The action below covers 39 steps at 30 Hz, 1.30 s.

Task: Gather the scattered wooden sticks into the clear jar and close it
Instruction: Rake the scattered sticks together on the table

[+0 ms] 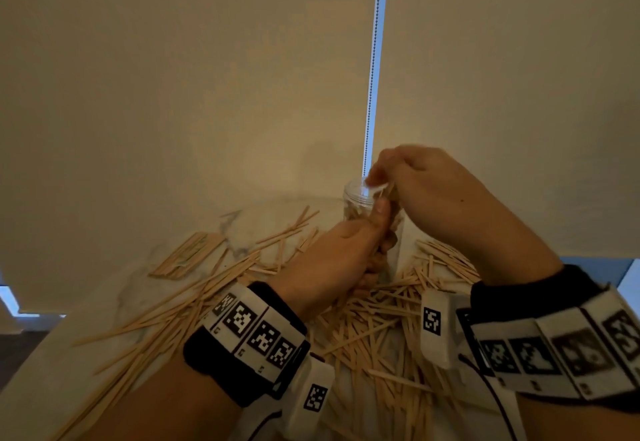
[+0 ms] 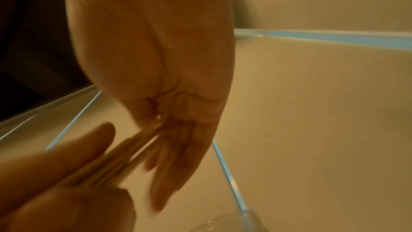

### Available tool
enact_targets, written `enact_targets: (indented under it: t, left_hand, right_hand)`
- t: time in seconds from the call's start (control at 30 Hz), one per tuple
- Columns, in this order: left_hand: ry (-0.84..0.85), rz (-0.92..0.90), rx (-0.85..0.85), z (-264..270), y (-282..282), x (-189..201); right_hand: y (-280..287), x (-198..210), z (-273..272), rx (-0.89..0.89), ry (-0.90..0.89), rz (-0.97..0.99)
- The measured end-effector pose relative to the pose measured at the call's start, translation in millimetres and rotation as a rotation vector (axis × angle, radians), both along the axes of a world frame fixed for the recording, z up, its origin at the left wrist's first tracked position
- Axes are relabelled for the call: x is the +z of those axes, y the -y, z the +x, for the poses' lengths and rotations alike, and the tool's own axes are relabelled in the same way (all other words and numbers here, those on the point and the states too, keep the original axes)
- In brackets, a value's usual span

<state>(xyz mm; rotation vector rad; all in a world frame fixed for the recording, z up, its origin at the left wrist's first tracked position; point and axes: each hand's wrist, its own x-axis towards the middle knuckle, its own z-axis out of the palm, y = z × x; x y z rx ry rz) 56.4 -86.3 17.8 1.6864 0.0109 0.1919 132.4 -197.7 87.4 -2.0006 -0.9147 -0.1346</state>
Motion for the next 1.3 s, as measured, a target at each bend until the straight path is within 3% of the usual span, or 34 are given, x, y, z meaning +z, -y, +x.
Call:
enact_targets:
  t: [0.1,0.23,0.3,0.37,0.43,0.5,0.63,0.77,0.97,1.1,1.23,1.3]
  left_hand:
    - [0.052,-0.069,0.009,2.1,-0.9,-1.0]
    - [0.162,-0.311,0.144,6.5,-14.2,3.5]
    - [0.239,-0.536,0.255,8.6,-22.1,9.7]
    - [0.312,-0.725,0.330,11.0,-28.8,12.5]
    - [0.350,-0.809,0.342,12.1,-30.1,12.1]
    - [0.357,-0.781,0.365,11.0,-26.1,12.3]
    - [0.362,-0.559,0.400,8.1,-19.5,14.6]
    - [0.313,-0.488,0.380,7.2,-22.2,15.8]
    - [0.237,-0.458,0.286,10.4,-23.5,31.2]
    - [0.217,-0.457,0.273,8.9,-32.8,43.8]
    - [0.287,-0.632,0.434,2.3,-57.0,55.0]
    - [0.258,-0.569,0.463,-3.0,-67.3,58.9]
  right_hand:
    - [-7.2,-5.3,-9.1,0.097,-0.091,-0.078]
    - [-11.6,-6.8,-6.4,0.023,-0.091,0.014]
    - [-9.7,-10.9,-3.9,0.027,-0.096,-0.156]
    - [-10.2,-19.1,-4.7,0.163,-0.206,-0.390]
    - [-14.8,-25.9,-9.5,0.328,-0.358,-0.442]
    - [-22.3,-28.6,-13.1,0.318,-0.289,-0.392]
    - [-30.7,-28.8,-21.5,0.242,-0.060,-0.418]
    - [-28.6,-26.6,-24.7,0.299,-0.108,-0.458]
    - [-28.9,-19.3,-24.4,0.247,-0.044,-0.305]
    - [-20.4,-15.0,-17.1,0.231,0.007,-0.401]
    - [-5.6,-8.8,-15.0,0.225,0.054,-0.579]
    - [-3.6,-7.9,-16.4,0.234,0.055,-0.635]
